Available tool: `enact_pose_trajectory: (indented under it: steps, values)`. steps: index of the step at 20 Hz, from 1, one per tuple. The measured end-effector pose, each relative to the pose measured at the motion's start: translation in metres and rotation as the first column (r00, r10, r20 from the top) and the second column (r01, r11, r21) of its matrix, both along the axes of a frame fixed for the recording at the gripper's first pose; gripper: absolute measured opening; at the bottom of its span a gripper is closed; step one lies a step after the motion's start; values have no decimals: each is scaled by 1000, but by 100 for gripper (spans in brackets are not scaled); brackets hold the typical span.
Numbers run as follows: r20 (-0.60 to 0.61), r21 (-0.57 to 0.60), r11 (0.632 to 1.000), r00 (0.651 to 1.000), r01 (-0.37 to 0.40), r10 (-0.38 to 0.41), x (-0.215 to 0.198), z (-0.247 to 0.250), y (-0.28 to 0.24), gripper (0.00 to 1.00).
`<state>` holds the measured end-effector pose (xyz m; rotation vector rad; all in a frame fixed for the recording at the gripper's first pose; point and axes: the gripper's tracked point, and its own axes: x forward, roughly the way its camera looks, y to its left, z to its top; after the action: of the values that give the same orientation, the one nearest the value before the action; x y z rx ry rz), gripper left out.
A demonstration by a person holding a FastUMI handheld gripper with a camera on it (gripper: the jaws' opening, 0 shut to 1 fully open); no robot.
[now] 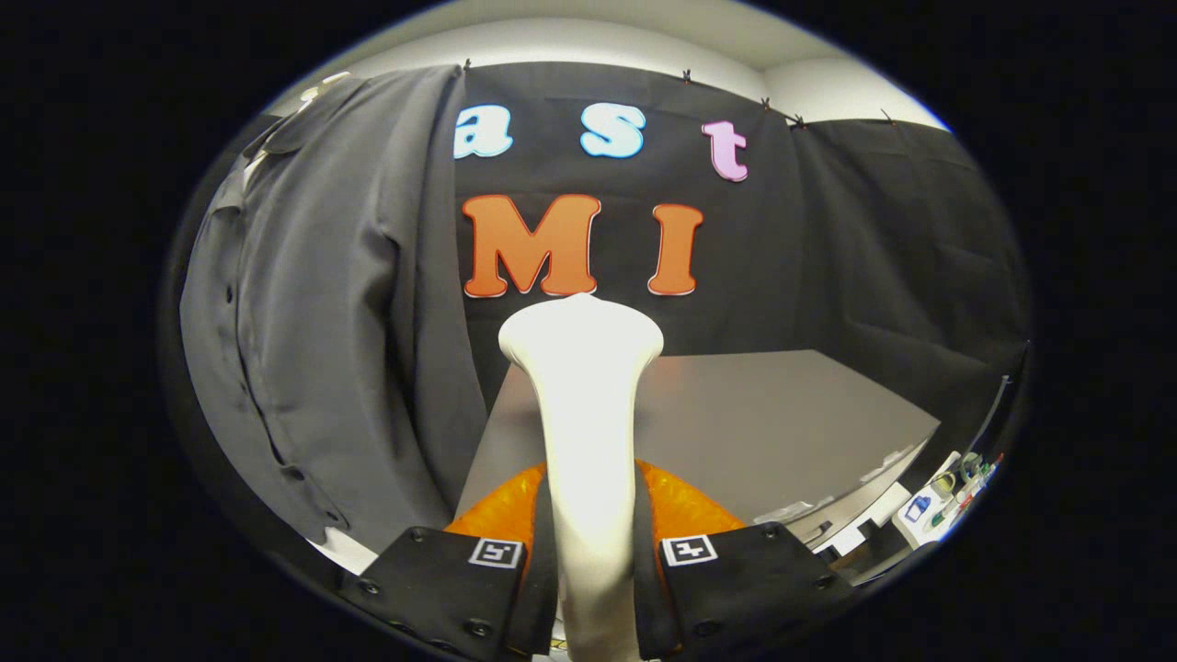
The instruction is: Iron the clothes twice with a garment steamer, once on the left side and once on the right side.
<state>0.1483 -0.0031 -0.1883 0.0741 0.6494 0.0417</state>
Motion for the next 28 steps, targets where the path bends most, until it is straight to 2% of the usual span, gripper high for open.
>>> enact_pose_trajectory:
  steps: [3, 6, 11, 16, 18, 20, 22, 28]
  values:
    - [82, -16, 1000, 997, 7, -5, -32, 45, -10, 41]
    - [216, -13, 1000, 976, 4, -1, -64, 108, -5, 41]
    - [347, 9, 996, 935, -84, 76, -86, 164, 65, 41]
    - [391, 44, 987, 912, -154, 125, -90, 169, 154, 41]
    - [402, 56, 984, 906, -171, 134, -78, 166, 187, 41]
    - [420, 76, 978, 896, -192, 144, -84, 171, 206, 41]
    - [430, 75, 976, 890, -202, 152, -71, 164, 222, 41]
    - [420, 44, 984, 897, -173, 139, -34, 135, 239, 41]
